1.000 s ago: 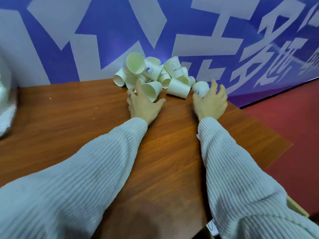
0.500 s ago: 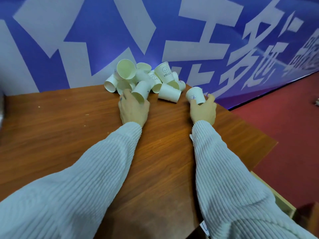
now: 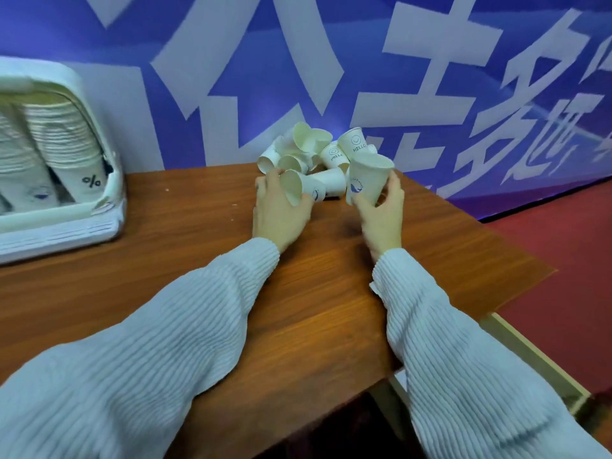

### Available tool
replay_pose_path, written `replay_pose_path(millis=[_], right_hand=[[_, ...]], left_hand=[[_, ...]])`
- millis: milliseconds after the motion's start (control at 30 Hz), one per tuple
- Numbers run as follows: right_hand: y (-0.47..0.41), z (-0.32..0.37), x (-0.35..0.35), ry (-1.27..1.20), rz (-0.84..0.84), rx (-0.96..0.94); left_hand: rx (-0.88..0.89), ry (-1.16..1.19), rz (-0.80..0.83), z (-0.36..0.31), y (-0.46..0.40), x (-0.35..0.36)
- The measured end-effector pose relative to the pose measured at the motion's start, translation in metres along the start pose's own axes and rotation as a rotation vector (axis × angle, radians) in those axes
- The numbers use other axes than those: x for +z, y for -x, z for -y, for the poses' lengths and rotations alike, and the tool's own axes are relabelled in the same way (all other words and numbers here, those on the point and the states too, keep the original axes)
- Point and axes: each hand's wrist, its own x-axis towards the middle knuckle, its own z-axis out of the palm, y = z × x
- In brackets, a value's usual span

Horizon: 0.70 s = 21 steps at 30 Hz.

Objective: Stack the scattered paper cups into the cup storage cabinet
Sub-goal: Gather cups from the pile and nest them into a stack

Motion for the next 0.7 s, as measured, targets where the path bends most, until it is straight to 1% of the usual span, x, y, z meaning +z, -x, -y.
replay_pose_path(millis=[100, 233, 333, 367, 433, 500, 567, 700], right_hand=[[0.019, 0.004, 0.021, -0.028, 0.106, -0.049], [0.049, 0.028, 0.080, -0.130, 0.258, -0.074], [0.076, 0.060, 0.131, -0.153, 0.445, -0.119], [0.084, 0.070, 0.149, -0.151, 0.489, -0.143], [0.097, 0.091, 0.184, -0.137, 0.524, -0.191], [0.106, 0.107, 0.221, -0.098, 0.532, -0.222], [0.113, 0.118, 0.253, -0.028, 0.543, -0.241], [0.114, 0.120, 0.294, 0.284, 0.584, -0.363]], left_hand=[[0.074, -0.046, -0.054, -0.002, 0.010, -0.045], [0.125, -0.110, -0.207, 0.008, 0.016, -0.123], [0.107, -0.162, -0.351, 0.025, 0.017, -0.189], [0.096, -0.171, -0.402, 0.031, 0.017, -0.210], [0.083, -0.168, -0.508, 0.043, 0.019, -0.250], [0.044, -0.178, -0.586, 0.055, 0.021, -0.285], [0.017, -0.180, -0.622, 0.065, 0.023, -0.312], [-0.005, -0.188, -0.643, 0.077, 0.027, -0.341]])
